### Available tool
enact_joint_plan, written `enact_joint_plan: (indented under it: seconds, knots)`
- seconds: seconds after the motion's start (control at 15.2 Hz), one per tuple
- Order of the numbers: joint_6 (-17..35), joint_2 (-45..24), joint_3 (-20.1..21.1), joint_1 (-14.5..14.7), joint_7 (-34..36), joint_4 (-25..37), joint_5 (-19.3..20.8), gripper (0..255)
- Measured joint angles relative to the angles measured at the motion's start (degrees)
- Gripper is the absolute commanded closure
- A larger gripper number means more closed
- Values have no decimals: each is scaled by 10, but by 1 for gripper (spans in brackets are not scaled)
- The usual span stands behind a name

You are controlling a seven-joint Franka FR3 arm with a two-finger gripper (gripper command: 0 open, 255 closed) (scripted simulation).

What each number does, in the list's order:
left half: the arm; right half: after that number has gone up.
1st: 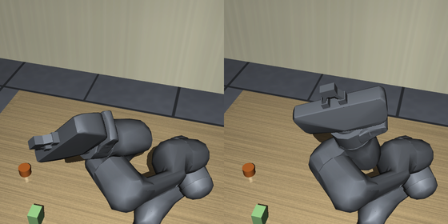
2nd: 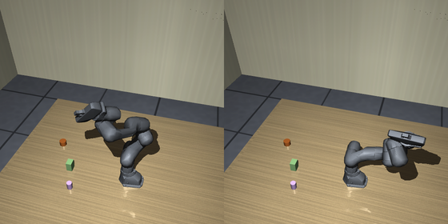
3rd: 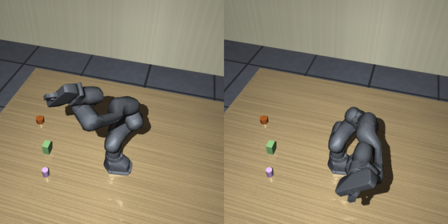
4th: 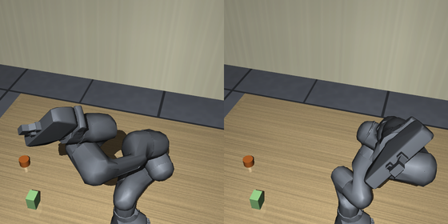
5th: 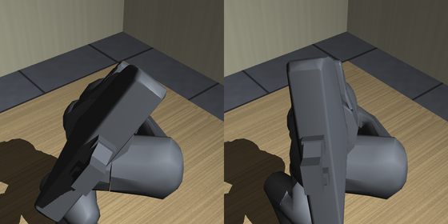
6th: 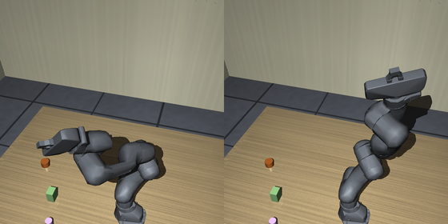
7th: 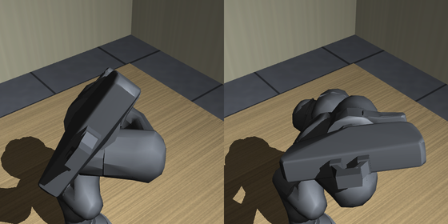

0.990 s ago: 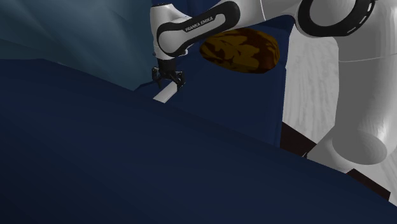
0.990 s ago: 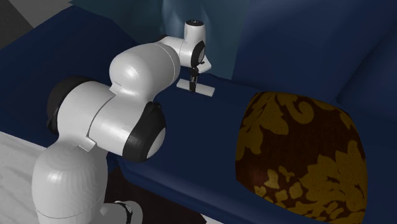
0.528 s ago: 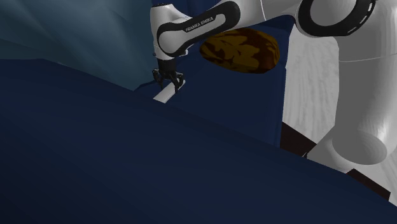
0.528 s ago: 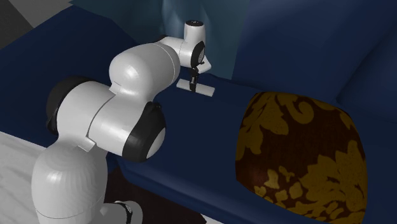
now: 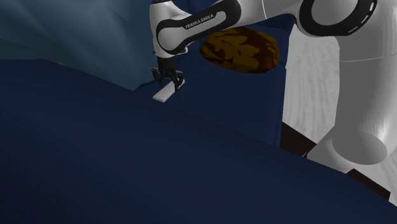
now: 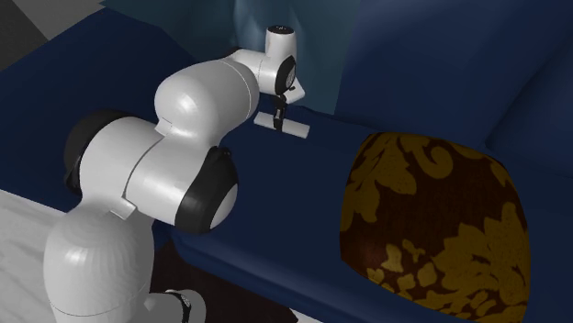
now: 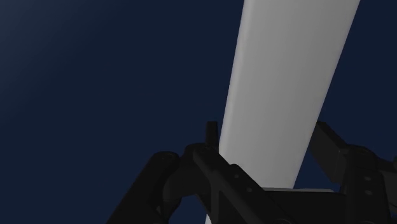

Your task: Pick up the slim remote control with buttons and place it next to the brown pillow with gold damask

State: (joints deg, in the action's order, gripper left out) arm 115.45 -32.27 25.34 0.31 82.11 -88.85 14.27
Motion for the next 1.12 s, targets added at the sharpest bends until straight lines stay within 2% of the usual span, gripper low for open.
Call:
enact_joint_plan:
  seconds: [1.12]
  knots:
    - [-108, 36, 11, 1, -13, 76, -19, 255]
